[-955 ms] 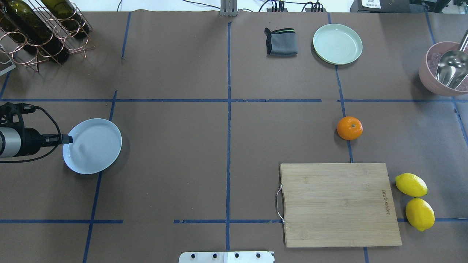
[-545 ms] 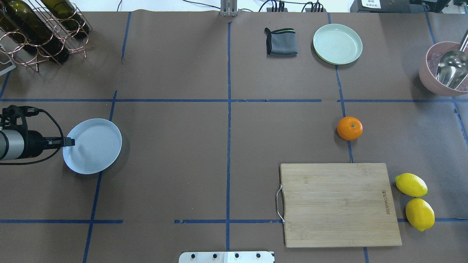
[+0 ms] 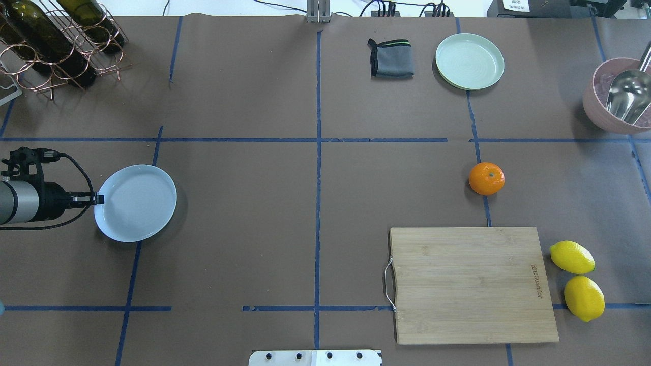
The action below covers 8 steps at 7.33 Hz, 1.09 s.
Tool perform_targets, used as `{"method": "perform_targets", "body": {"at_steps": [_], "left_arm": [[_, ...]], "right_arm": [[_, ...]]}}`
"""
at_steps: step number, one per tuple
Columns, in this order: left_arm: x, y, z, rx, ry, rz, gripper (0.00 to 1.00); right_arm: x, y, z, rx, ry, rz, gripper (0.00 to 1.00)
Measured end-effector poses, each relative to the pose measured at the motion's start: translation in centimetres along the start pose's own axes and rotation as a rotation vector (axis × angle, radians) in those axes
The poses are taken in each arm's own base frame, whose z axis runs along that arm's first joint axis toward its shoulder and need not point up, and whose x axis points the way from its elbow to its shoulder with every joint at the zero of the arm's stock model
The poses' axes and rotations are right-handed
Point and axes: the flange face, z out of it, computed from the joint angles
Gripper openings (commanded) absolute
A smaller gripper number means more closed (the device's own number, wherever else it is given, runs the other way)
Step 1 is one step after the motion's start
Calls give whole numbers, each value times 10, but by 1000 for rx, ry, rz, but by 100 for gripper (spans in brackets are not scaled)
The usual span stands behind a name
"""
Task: Pick orange to plate
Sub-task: 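Push the light blue plate with the left gripper toward the table center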
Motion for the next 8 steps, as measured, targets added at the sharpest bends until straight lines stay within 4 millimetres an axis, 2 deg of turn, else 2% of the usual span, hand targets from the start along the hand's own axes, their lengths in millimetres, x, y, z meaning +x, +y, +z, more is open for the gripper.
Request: {"method": "perform_targets", "body": {"at_steps": [2,3,4,6,7,8], "left_arm": [[34,-8,-22,15,57,15,0],[62,-17,-31,23,80,17,0],[101,-31,-35,28,92,14,0],[214,-70,-22,41,78,-32,0],[274,-77,-8,38,65,-39,0],[320,-77,9,29,69,-42,0]], "right_arm": [[0,0,0,1,-2,0,100],[-1,0,-1,1,-2,-1,100],[-1,0,-1,1,-2,0,100],[-1,0,-1,1,-2,0,100],[0,0,0,0,-2,0,100],[0,0,0,0,-2,1,100]]}}
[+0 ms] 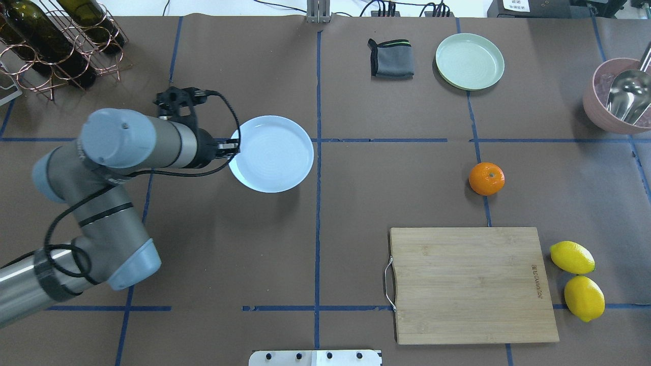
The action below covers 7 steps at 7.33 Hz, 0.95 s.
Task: Pick orange to plate
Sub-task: 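Push the light blue plate with the left gripper toward the table center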
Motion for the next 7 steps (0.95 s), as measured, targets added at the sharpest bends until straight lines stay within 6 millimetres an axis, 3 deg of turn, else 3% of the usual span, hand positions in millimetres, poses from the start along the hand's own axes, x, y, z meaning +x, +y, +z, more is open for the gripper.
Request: {"method": "perform_targets", "body": {"at_steps": [1,2,4,6,7], "left_arm": [[28,6,22,-6,17,-3,0],[44,15,45,2,36,4,0],[56,31,73,40,53,21,0],[60,38,79,44,57,28,71],[61,41,81,41,56,31,100]], "right_arm": [[0,0,0,0,0,1,100],[0,0,0,-1,0,1,100],[0,0,1,-1,0,1,100],[1,0,1,-2,1,3,100],[1,0,1,-2,1,3,100]]}}
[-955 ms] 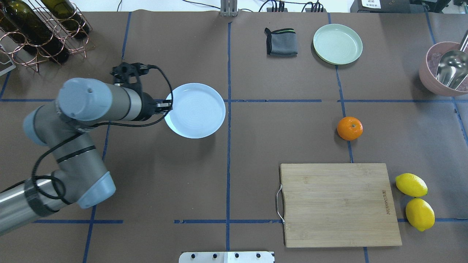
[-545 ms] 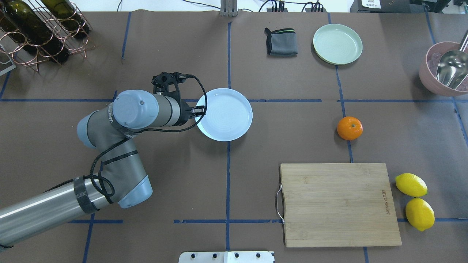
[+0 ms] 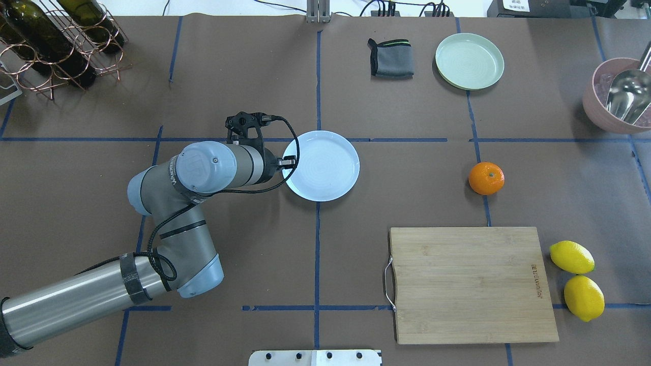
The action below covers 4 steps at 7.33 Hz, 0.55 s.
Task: Pick orange to plate
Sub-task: 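Push the light blue plate with the left gripper toward the table center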
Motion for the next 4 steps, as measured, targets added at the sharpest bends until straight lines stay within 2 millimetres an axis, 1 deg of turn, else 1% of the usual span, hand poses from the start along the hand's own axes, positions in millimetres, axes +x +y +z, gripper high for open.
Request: {"method": "perform_targets", "body": {"at_steps": [1,2,3,4], "left_arm": [[1,3,0,-4,1,3,100],[4,3,-4,-6,8,7,100],[6,-2,-18,-15,11,31,100],[4,-14,-41,-35,2,87,100]], "right_arm": [[0,0,0,0,0,-1,100],[-1,-1,-1,2,0,-4,100],[-3,-3,-3,9,0,-5,100],[-8,-8,-8,21,-1,-3,100]]}}
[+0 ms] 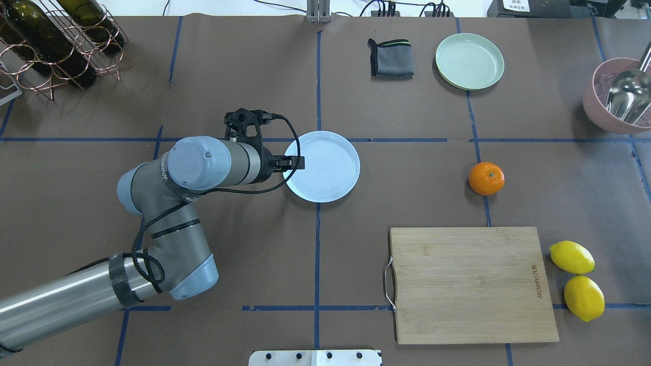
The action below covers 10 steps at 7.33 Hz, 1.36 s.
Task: Pick orange to plate
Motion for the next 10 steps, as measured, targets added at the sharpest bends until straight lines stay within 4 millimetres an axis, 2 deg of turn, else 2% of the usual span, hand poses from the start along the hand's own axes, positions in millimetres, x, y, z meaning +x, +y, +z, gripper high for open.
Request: {"method": "perform_targets", "body": {"at_steps": [1,2,3,5,6,8,10], "left_arm": [[-12,-16,-35,-28,-13,78,100],[-41,-39,-79,-59,-21,150,100],[-92,-68,-126,-105,-25,167,100],[-232,-112,-207,-171,-50,149,100],[-305,-119,-240,-169,-94,212,100],[-426,-109,-282,-232,-207,306,100],[-531,-103,-317,-351,-287,303,100]], "right_arm": [[-10,-6,-4,11,-4,-10,100],[-22,-14,-5,15,-12,-32,100],[-30,-18,-5,17,-18,-45,100],[-42,-27,-3,17,-29,-44,100],[-57,-39,-1,18,-39,-32,100],[-94,-67,5,22,-65,-2,100],[-133,-93,12,18,-92,5,100]]}}
